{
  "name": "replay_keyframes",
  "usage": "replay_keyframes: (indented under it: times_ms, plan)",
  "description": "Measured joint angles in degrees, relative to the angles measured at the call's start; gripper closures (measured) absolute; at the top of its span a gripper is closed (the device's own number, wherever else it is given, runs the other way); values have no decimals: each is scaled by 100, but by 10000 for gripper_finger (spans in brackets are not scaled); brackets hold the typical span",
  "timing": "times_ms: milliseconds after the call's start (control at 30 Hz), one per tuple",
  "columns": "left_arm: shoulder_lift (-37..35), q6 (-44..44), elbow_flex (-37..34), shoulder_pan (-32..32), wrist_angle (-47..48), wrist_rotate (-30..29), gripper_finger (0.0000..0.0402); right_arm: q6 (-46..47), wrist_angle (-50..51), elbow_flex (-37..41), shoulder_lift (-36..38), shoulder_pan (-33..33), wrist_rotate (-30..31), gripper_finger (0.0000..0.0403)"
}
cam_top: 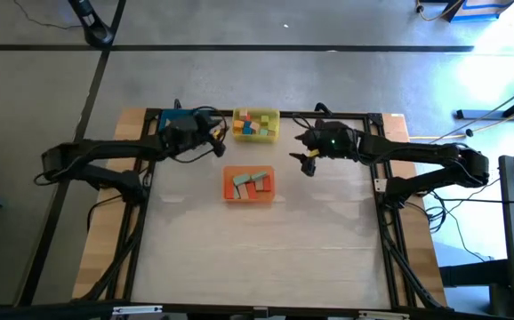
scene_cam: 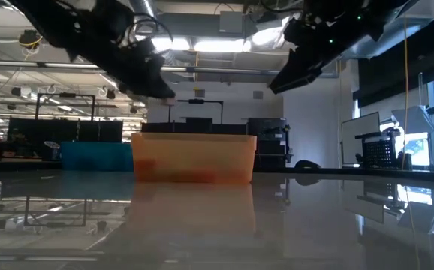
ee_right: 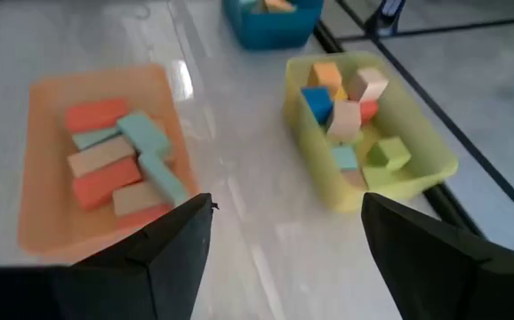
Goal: Sort blocks by size
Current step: Put the brown square block into the yellow bin
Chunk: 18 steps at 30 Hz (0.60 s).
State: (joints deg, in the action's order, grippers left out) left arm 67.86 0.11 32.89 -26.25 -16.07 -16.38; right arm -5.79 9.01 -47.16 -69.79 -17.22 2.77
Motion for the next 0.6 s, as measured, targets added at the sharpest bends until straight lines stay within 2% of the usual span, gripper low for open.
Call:
replay_keyframes:
  times_ms: [233,400,600]
  plan:
    - [1535,188,713,-543,-849,700,284,-179,-417,0,-200,-255,-81,114]
    - [2504,277,1561,-796,-898,1167,281,-174,-554,0,-312,-323,2,114]
    - [3344,405,2297,-912,-854,1584,273,-172,-576,0,-325,-305,269,114]
